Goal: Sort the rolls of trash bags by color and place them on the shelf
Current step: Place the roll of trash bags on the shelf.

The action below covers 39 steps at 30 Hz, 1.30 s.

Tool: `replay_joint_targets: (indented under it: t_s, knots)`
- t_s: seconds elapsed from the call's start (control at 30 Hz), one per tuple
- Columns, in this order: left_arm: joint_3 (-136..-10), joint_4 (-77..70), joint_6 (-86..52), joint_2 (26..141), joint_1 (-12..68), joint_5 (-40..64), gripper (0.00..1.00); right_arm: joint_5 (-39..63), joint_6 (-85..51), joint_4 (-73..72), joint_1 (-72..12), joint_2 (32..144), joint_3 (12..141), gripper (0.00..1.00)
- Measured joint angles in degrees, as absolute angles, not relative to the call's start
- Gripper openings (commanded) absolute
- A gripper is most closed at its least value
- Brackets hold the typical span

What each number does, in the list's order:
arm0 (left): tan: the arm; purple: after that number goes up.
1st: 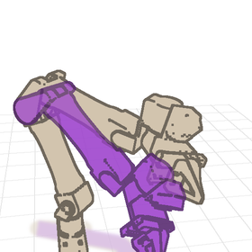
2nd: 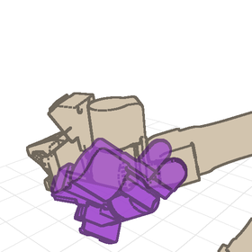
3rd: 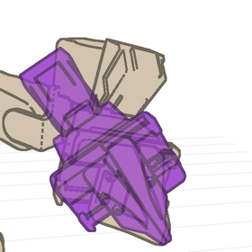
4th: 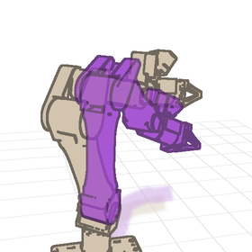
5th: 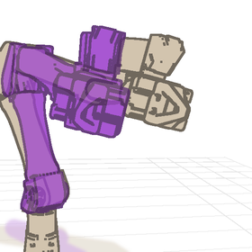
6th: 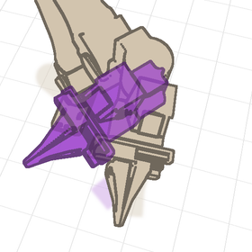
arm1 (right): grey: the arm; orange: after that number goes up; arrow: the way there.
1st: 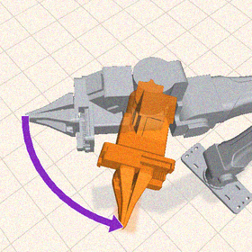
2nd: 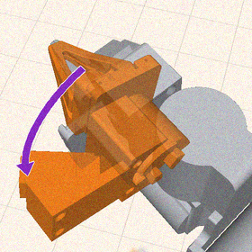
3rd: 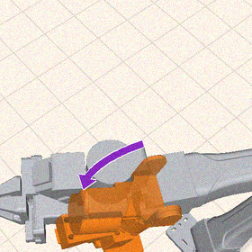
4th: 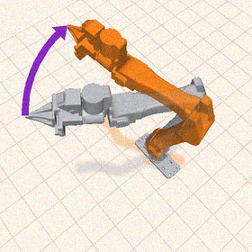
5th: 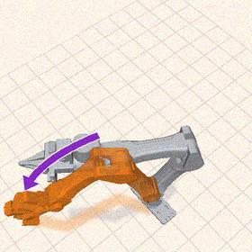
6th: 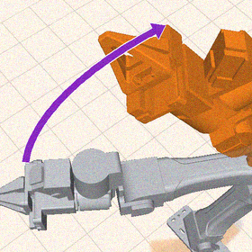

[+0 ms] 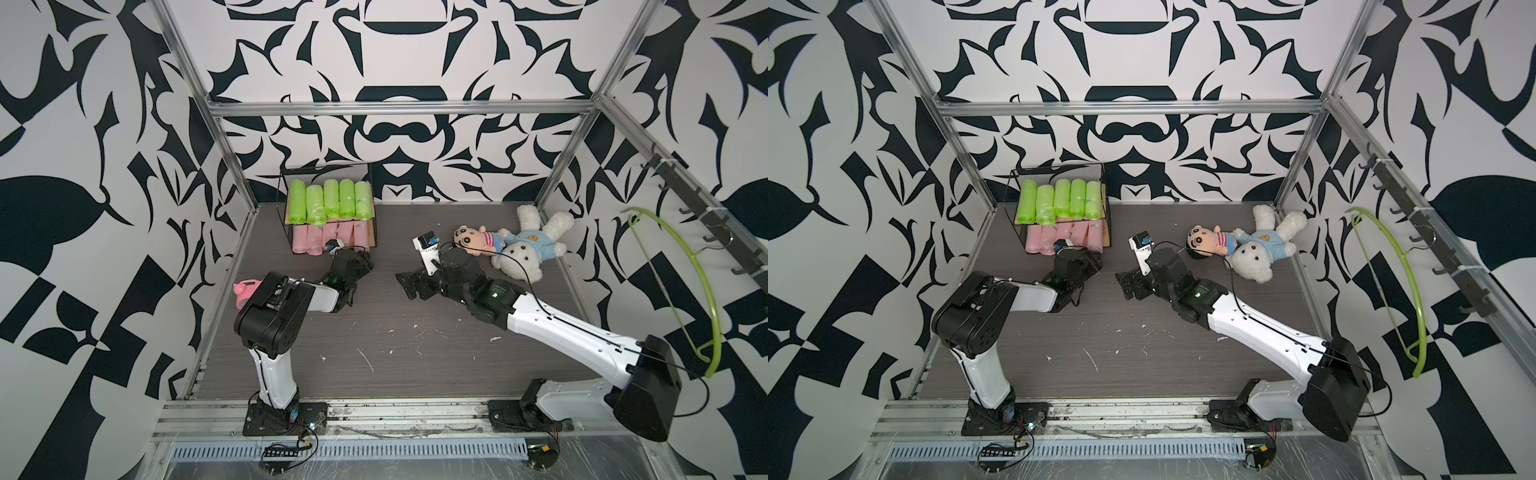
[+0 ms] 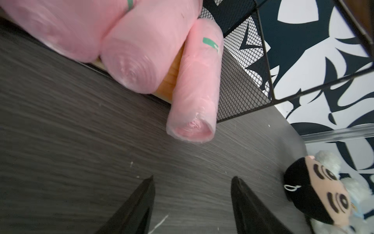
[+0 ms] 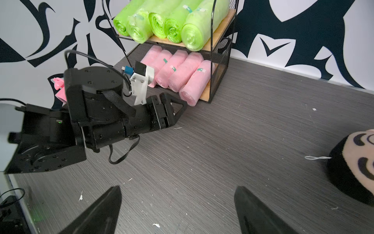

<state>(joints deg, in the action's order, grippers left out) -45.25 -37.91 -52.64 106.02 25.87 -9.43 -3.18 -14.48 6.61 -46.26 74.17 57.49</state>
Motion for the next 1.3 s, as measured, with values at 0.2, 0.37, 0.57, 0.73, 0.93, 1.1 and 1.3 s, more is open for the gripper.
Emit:
replay_joint_targets:
  t_s: [0.2,0.37,0.57,0.73,0.93,1.1,1.3]
  knots:
    - [-47.1,-38.0,-52.4,107.5,25.9,-6.5,0.36,-3.2,-14.7,6.6,-46.3,74.2,57.2,0.93]
    - [-51.1,-38.1,-51.6,110.1,25.7,-6.2,0.33,-3.2,-14.6,6.6,-46.3,74.0,56.9,0.93]
    - [-54.2,-37.9,-50.9,112.3,24.9,-6.6,0.32,-3.3,-14.6,6.6,-46.3,73.3,56.7,0.93]
    - [-56.4,-37.9,-50.1,114.3,24.4,-7.1,0.32,-3.3,-14.6,6.7,-46.3,73.3,56.7,0.93]
    - [-58.0,-38.0,-49.4,115.9,24.4,-7.8,0.36,-3.4,-14.6,6.7,-46.3,73.3,56.7,0.93]
    - [-59.1,-38.3,-48.9,116.8,24.3,-8.7,0.37,-3.7,-14.6,6.7,-46.3,73.3,56.7,0.93]
    - [-61.1,-39.0,-48.4,118.9,23.6,-9.2,0.38,-3.9,-14.6,7.5,-46.3,73.3,56.7,0.92]
